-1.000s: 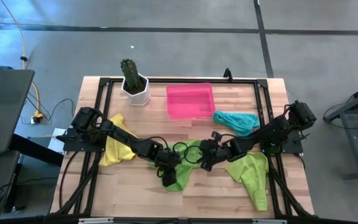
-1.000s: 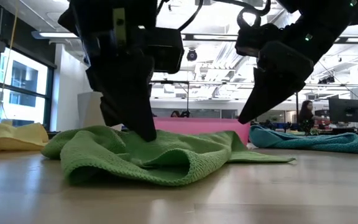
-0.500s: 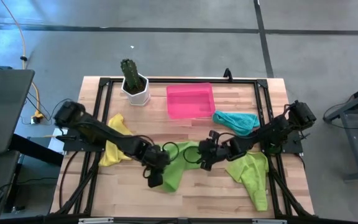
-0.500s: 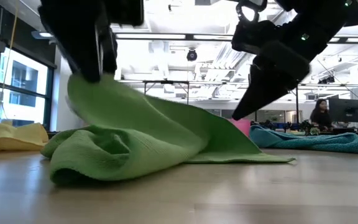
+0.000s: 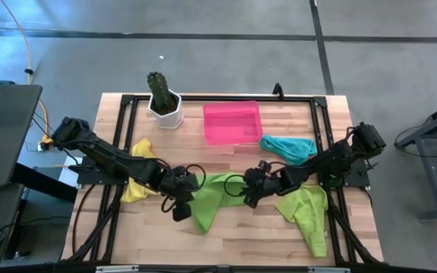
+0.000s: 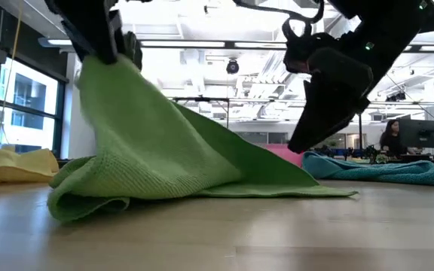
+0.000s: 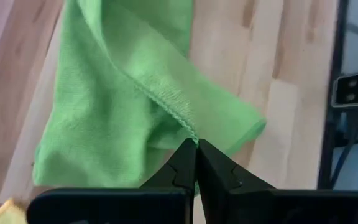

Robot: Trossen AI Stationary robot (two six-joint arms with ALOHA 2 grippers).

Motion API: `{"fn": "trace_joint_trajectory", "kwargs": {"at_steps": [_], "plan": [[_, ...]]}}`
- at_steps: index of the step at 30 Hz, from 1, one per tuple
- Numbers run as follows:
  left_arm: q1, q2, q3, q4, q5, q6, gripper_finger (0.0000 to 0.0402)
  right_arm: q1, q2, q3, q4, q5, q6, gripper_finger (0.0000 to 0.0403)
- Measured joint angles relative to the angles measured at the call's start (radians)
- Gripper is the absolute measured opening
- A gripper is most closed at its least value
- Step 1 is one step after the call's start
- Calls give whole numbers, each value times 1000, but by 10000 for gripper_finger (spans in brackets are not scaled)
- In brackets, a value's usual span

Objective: Roll microfiber towels into tight, uniform cylinder then place into a basket
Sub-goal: Roll the green microfiber cloth

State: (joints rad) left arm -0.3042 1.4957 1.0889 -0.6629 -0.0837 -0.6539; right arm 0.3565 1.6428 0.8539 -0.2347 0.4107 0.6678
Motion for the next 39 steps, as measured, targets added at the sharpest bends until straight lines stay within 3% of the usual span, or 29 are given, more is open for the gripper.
{"fn": "trace_joint_trajectory", "kwargs": {"at_steps": [12,21,32,39], "plan": [[-3,1,-1,-67,-11,3,0,51,0,-166,201,40,139,229],[-5,-29,-1,-74,17,3,0,51,0,-264,417,49,110,229],[-5,-136,-1,-60,-100,4,0,48,3,-275,475,50,87,229],[-5,-168,0,-18,-111,56,0,48,92,-274,605,44,100,228]]}}
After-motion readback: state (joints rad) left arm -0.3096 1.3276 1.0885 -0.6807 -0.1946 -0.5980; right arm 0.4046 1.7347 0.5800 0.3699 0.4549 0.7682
